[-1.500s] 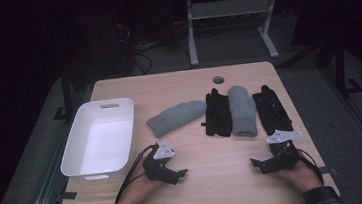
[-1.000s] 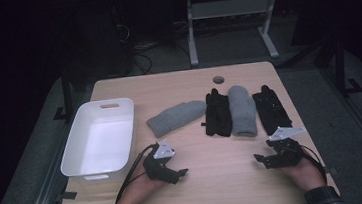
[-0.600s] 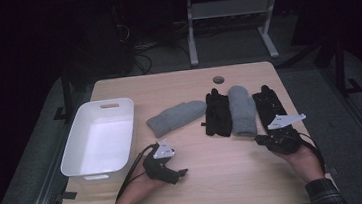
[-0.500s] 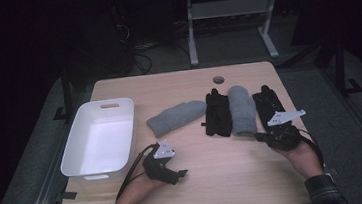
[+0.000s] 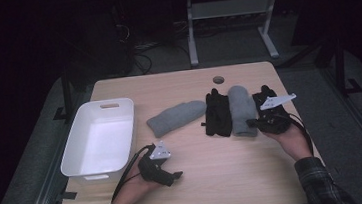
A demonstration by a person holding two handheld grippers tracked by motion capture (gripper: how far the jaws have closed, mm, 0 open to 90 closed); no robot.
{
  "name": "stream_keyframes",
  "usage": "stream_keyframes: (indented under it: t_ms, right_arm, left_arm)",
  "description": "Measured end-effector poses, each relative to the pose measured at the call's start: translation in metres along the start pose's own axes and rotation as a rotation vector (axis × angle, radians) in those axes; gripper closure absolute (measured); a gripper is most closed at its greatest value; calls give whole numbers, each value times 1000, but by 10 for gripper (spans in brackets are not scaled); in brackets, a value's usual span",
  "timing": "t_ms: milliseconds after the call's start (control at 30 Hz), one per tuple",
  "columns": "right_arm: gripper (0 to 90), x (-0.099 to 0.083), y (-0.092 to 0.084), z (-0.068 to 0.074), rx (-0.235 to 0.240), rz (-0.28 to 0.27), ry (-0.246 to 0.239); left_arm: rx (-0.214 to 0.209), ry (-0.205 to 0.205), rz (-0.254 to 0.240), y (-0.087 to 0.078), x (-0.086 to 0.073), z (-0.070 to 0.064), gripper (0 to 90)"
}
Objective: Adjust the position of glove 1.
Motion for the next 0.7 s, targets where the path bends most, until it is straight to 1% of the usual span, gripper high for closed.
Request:
stream_keyframes:
  t_ms: [67,100,200,233,300,333,367,433,567,700]
  right_arm:
    - [900,0,4,-5,-4,8,6]
    - [900,-1,9,-9,-10,15,12]
    - [900,-3,13,-14,-18,24,9]
    - [900,-5,18,-16,-21,33,19]
    - [900,-7,20,-17,-21,38,23]
    - [900,-10,24,-18,-19,55,26]
    - [900,-10,24,-18,-19,55,26]
    - [900,-14,26,-17,-19,73,20]
    - [900,-17,27,-16,-22,92,-5]
    - [900,-19,25,-15,-3,95,-4]
  left_arm:
    - [-6,3,-19,0,0,-1,124]
    - [-8,3,-36,0,-1,-1,123]
    - [-11,4,-45,0,-1,-2,124]
    - [-11,0,-54,1,0,-2,124]
    - [-11,-2,-61,1,0,-2,124]
    - [-10,-2,-61,1,0,-2,124]
    - [-11,-3,-61,1,0,-2,124]
    - [-11,-2,-61,1,0,-2,124]
    - [-10,-3,-61,1,0,-2,124]
    - [-10,-3,-60,1,0,-2,124]
Point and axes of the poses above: each handheld gripper's, and its own axes: y roughly forward along the jaws, x roughly out of its top, z roughly to its left, the point moved 10 cm from there along y, roughly forward along the jaws, and after that the axes turned 14 degrees about -z, right-handed, at the moved point
